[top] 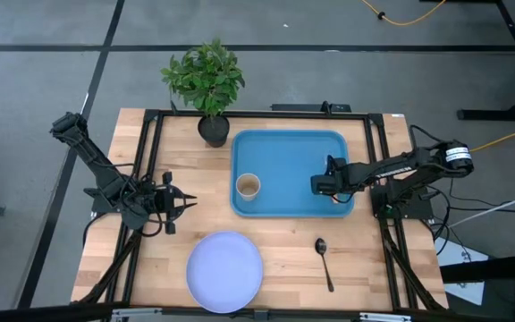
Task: Pick and place plate/cup/fork/spoon on tray
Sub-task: Put the fork on the right side of the tray, then put the spoon to the right side of the fork
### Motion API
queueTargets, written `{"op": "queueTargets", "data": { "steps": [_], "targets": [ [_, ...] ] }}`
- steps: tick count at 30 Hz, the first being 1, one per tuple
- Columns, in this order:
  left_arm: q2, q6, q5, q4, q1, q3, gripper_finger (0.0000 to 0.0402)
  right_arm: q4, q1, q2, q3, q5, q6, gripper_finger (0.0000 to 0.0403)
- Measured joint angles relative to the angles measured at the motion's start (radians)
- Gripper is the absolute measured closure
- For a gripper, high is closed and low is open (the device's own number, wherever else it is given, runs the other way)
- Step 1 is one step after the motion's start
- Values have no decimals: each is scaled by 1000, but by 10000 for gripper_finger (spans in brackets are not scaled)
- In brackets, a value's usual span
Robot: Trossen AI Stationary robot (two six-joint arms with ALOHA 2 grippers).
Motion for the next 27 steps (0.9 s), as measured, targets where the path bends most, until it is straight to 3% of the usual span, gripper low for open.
{"op": "queueTargets", "data": {
  "steps": [27],
  "targets": [
    [0,17,8,0,0,0,329,50,1,0,36,-19,-52,320]
  ]
}}
